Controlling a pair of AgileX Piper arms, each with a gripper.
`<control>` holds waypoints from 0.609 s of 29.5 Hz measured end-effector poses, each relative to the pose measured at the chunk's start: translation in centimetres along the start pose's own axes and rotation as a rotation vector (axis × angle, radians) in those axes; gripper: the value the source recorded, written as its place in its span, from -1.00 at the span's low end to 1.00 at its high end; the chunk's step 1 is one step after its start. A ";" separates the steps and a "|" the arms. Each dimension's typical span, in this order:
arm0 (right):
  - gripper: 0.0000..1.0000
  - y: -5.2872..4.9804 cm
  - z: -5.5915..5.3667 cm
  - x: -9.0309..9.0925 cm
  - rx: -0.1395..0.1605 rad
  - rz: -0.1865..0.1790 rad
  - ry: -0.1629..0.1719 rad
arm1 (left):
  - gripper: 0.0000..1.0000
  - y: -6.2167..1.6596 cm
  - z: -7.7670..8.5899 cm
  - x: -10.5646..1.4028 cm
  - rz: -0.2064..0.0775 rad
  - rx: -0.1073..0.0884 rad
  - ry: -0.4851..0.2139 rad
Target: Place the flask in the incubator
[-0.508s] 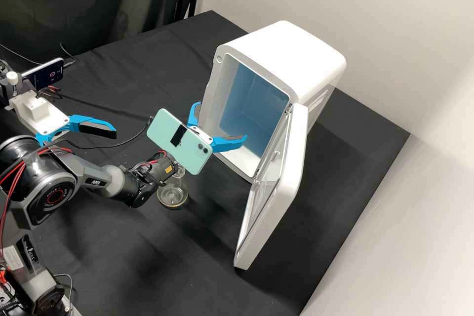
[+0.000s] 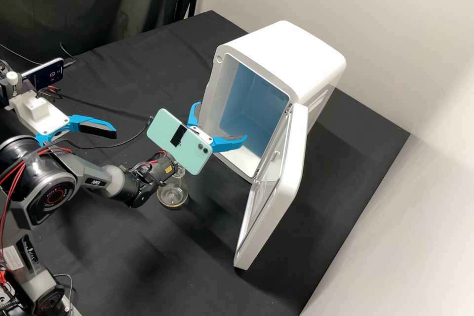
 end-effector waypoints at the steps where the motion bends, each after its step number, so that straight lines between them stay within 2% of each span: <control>1: 1.00 0.0 0.0 0.0 0.000 0.000 0.000 | 1.00 -0.04 0.0 0.0 -0.002 0.000 0.000; 6: 1.00 0.0 0.0 0.0 0.000 0.000 0.000 | 1.00 -0.87 -0.9 -0.9 -0.033 0.009 0.021; 9: 1.00 0.0 0.0 0.0 0.000 0.000 0.000 | 1.00 -1.26 -1.8 -1.8 -0.050 -0.012 0.051; 11: 1.00 0.0 0.0 0.0 0.000 0.000 0.000 | 1.00 -1.22 -2.3 -2.5 -0.044 -0.026 0.062; 13: 1.00 0.0 0.0 0.0 0.000 0.000 0.000 | 1.00 -1.04 -2.8 -3.3 -0.026 -0.037 0.064; 16: 1.00 0.0 0.0 0.0 0.000 0.000 0.000 | 1.00 -0.75 -3.5 -4.3 0.003 -0.037 0.068; 18: 1.00 0.0 0.0 0.0 0.000 0.000 0.000 | 1.00 -0.75 -3.8 -4.9 0.006 -0.035 0.067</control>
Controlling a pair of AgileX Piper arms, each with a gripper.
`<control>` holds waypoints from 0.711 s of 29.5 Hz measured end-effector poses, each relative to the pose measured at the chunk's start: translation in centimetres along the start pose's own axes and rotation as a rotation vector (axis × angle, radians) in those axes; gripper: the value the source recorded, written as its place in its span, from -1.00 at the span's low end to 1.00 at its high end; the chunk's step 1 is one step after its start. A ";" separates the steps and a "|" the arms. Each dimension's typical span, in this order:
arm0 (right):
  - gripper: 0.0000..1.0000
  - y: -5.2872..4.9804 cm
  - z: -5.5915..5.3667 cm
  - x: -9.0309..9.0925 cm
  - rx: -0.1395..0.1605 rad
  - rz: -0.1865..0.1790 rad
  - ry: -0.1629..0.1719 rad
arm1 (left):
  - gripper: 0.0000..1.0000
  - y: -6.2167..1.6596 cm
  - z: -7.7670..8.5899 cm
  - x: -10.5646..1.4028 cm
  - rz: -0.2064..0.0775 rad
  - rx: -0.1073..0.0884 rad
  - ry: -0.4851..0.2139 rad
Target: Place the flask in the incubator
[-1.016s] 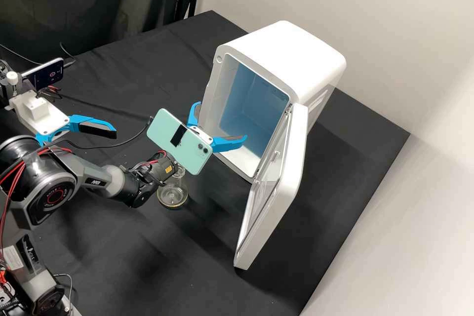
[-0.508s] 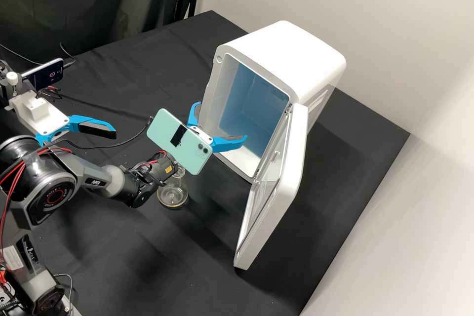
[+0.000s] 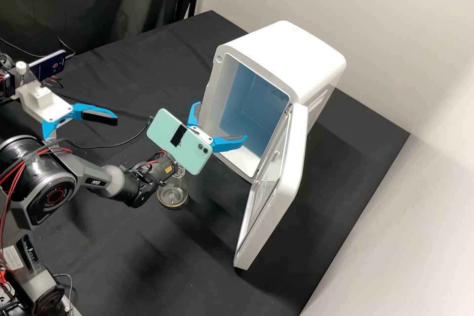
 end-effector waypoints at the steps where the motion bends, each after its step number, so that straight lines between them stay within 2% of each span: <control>1: 1.00 0.0 0.0 0.0 0.000 0.000 0.000 | 1.00 0.08 -0.2 -0.3 0.006 0.002 0.005; 3: 1.00 0.0 0.0 0.0 0.000 0.000 0.000 | 1.00 0.19 -0.6 -1.0 0.019 -0.003 0.012; 7: 1.00 0.0 0.0 0.0 0.000 0.000 0.000 | 1.00 0.11 -1.5 -2.4 0.026 0.014 0.024; 11: 1.00 0.0 0.0 0.0 0.000 0.000 0.000 | 1.00 0.06 -2.4 -3.4 0.039 0.014 0.035; 13: 1.00 0.0 0.0 0.0 0.000 0.000 0.000 | 1.00 -0.13 -2.7 -3.7 0.030 0.011 0.044; 16: 1.00 0.0 0.0 0.0 0.000 0.000 0.000 | 1.00 -0.43 -3.5 -4.4 0.014 -0.004 0.073; 21: 1.00 0.0 0.0 0.0 0.000 0.000 0.000 | 1.00 -0.44 -3.6 -4.5 0.013 -0.002 0.079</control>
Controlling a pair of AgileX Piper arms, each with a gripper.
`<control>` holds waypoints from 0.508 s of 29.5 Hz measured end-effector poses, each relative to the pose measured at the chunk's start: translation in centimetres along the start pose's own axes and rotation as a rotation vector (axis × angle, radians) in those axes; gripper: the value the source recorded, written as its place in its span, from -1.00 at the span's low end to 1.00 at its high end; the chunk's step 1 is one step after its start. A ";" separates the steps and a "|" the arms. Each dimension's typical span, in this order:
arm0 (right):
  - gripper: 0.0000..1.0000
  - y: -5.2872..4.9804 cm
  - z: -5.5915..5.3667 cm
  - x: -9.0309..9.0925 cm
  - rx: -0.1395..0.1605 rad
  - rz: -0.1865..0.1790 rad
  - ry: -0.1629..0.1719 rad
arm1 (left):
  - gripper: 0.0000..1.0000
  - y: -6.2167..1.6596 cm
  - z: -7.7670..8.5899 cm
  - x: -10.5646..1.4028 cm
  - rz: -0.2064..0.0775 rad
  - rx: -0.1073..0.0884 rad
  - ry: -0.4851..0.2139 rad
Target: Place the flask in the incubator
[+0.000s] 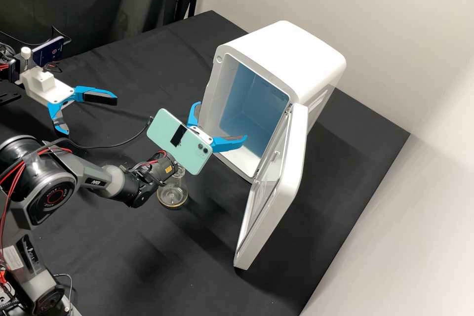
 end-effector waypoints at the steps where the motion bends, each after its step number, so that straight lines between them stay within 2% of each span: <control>1: 1.00 0.0 0.0 0.0 0.000 0.000 0.000 | 1.00 -0.05 -0.1 0.0 -0.004 0.003 -0.002; 4: 1.00 0.0 0.0 0.0 0.000 0.000 0.000 | 1.00 -0.76 -0.3 0.2 -0.025 0.013 -0.018; 5: 1.00 0.0 0.0 0.0 0.000 0.000 0.000 | 1.00 -1.20 -0.4 0.3 -0.044 0.015 -0.014; 6: 1.00 0.0 0.0 0.0 0.000 0.000 0.000 | 1.00 -1.78 -0.4 0.3 -0.070 0.030 -0.014; 7: 1.00 0.0 0.0 0.0 0.000 0.000 0.000 | 1.00 -2.17 -0.4 0.3 -0.086 0.034 -0.016; 10: 1.00 0.0 0.0 0.0 0.000 0.000 0.000 | 1.00 -2.98 0.0 0.4 -0.126 0.027 -0.036; 15: 1.00 0.0 0.0 0.0 0.000 0.000 0.000 | 1.00 -3.76 0.6 0.5 -0.161 0.018 -0.064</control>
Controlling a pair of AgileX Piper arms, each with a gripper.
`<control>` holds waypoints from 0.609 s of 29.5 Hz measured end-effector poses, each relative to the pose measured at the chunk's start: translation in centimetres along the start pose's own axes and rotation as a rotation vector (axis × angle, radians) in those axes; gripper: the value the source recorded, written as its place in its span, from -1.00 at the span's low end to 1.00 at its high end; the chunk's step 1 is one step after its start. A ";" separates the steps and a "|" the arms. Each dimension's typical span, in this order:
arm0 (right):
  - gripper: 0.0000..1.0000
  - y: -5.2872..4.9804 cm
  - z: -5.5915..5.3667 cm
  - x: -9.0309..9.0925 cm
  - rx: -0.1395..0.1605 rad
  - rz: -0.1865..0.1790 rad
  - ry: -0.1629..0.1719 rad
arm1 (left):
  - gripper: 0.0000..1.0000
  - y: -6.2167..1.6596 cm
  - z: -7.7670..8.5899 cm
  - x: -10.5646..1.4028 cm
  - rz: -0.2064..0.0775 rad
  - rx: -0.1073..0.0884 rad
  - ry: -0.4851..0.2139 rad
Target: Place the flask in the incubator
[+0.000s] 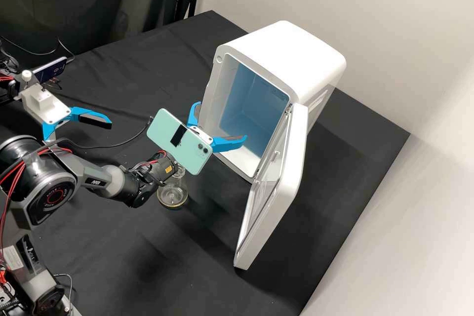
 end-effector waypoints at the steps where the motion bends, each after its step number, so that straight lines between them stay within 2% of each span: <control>1: 1.00 0.0 0.0 0.0 0.000 0.000 0.000 | 1.00 -0.11 0.1 0.1 -0.006 -0.001 -0.003; 7: 1.00 0.0 0.0 0.0 0.000 0.000 0.000 | 1.00 -0.31 0.4 0.2 -0.015 -0.002 -0.019; 10: 1.00 0.0 0.0 0.0 0.000 0.000 0.000 | 1.00 -0.25 0.0 0.1 -0.011 -0.005 0.000; 15: 1.00 0.0 0.0 0.0 0.000 0.000 0.000 | 1.00 -0.24 -2.0 0.1 -0.008 -0.021 0.082; 18: 1.00 0.0 0.0 0.0 0.000 0.000 0.000 | 1.00 0.23 -3.9 0.0 0.016 -0.027 0.155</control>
